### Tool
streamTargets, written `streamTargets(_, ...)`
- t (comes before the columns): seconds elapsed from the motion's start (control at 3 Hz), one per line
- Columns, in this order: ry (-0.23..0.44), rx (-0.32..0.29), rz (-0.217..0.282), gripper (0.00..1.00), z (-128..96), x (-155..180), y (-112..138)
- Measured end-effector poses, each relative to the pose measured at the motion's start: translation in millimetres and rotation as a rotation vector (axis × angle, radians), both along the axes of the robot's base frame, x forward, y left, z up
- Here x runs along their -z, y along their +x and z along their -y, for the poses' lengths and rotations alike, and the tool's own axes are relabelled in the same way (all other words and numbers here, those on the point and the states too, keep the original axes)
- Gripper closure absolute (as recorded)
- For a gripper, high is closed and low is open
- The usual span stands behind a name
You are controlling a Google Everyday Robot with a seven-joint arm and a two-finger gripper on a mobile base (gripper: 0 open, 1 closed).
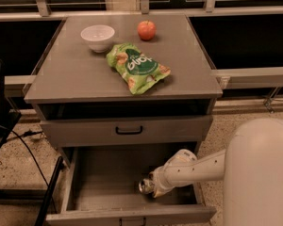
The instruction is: Place 7up can into middle drawer
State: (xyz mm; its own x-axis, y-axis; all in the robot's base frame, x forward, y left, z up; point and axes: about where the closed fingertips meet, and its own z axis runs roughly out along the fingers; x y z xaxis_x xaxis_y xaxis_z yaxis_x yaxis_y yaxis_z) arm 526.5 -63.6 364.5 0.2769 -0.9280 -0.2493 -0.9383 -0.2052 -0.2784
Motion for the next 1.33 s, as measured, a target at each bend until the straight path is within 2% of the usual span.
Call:
streamTargets(0.33, -0.001, 0.0, 0.0, 0.73, -0.1, 0.2, 0.0)
streamTargets(1.33, -0.001, 0.0, 0.0, 0.04, -0.1, 0.3, -0.1)
